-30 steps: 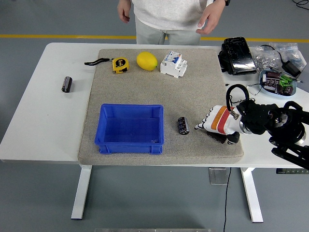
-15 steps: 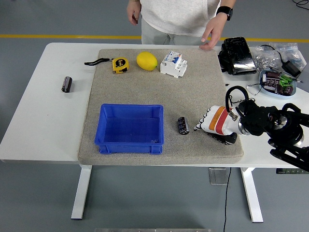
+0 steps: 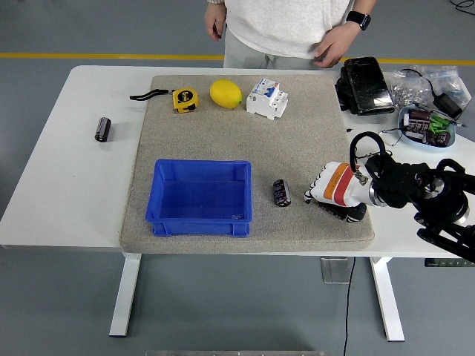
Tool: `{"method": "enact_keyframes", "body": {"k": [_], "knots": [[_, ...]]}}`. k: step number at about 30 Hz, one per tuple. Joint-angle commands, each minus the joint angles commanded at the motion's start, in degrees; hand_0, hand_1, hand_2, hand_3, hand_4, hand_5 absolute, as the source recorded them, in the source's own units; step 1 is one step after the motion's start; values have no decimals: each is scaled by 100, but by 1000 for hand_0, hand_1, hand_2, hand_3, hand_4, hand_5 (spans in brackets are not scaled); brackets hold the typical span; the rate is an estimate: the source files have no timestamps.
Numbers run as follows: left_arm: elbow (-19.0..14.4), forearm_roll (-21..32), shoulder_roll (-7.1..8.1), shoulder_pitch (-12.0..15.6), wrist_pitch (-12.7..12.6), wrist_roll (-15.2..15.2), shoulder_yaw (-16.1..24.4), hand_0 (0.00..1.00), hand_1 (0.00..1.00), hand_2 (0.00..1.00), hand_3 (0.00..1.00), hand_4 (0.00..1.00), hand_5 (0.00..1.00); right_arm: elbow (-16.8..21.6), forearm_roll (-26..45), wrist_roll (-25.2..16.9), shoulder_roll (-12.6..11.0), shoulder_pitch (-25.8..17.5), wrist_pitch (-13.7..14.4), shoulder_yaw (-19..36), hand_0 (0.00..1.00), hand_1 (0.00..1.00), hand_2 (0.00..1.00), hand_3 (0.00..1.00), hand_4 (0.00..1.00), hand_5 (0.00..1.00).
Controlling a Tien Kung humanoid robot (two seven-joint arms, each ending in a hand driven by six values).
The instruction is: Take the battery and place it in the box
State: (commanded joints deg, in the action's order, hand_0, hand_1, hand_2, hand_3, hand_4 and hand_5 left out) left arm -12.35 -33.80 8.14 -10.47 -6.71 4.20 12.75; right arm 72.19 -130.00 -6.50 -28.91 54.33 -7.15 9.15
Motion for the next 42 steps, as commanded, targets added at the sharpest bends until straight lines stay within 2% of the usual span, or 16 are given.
{"method": "enact_keyframes", "body": {"k": [1, 6, 7, 12, 13, 28, 37, 42], "knots": [[0, -5, 1, 0, 2, 1, 1, 815, 795, 824, 673, 688, 551, 1, 0, -2, -2, 0, 12, 0, 550, 556, 583, 625, 814, 2], [-1, -1, 3, -4, 2, -1, -5, 815, 795, 824, 673, 688, 551, -27, 0, -5, 0, -1, 93, 8, 550, 556, 583, 625, 814, 2], [-1, 2, 4, -5, 2, -2, -9, 814, 795, 823, 673, 688, 551, -32, 0, -5, 1, -1, 102, 7, 522, 506, 526, 523, 730, 2], [-5, 11, 9, -13, 3, -3, -18, 814, 795, 823, 673, 688, 551, -51, 0, 1, 1, -6, 121, 7, 522, 506, 526, 523, 730, 2], [-5, 4, 9, -15, 4, -1, -16, 814, 795, 824, 674, 688, 550, -59, 0, 3, 2, -9, 124, 10, 509, 483, 503, 489, 721, 2], [-3, -64, 13, 4, 14, 28, 42, 813, 794, 823, 672, 688, 552, 73, 0, 37, -17, 13, 118, 28, 507, 478, 500, 490, 717, 2], [2, -158, 26, 22, 17, 52, 104, 813, 793, 824, 673, 689, 553, 533, 0, 182, -102, -48, 201, 366, 510, 476, 504, 488, 694, 2], [12, -247, 21, 41, 22, 74, 170, 813, 793, 824, 673, 689, 553, 864, 87, 344, -18, -29, 260, 709, 510, 476, 504, 488, 694, 2]]}}
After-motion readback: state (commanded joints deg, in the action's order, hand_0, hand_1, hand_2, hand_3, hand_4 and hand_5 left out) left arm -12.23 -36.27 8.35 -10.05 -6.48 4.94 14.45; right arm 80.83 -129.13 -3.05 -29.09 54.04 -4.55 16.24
